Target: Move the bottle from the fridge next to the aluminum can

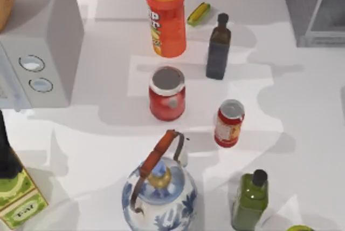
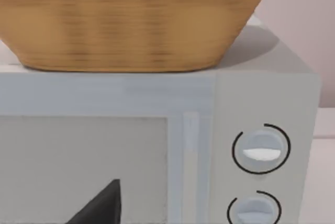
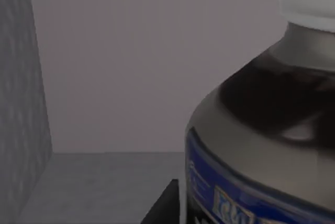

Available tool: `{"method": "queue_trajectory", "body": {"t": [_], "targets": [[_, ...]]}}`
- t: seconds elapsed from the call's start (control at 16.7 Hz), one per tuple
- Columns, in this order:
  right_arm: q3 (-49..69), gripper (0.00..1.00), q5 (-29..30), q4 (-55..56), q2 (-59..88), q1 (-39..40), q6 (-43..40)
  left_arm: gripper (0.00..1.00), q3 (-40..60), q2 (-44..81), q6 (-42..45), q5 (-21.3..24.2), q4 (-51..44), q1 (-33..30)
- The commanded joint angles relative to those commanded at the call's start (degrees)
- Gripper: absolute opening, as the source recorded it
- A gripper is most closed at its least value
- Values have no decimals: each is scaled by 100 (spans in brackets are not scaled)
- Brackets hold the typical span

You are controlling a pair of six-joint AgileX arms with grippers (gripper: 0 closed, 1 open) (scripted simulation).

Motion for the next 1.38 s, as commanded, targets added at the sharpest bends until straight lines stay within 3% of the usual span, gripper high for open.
{"method": "queue_trajectory", "body": {"t": [0.36,0.78,1.38], "targets": [[214,0,-12,-814,-583,2,5,100,0,0,0,0,0,0],[-9,0,-34,-775,-780,-48,17,100,0,0,0,0,0,0],[-3059,0,-464,76,-2868,-416,24,100,0,0,0,0,0,0]]}}
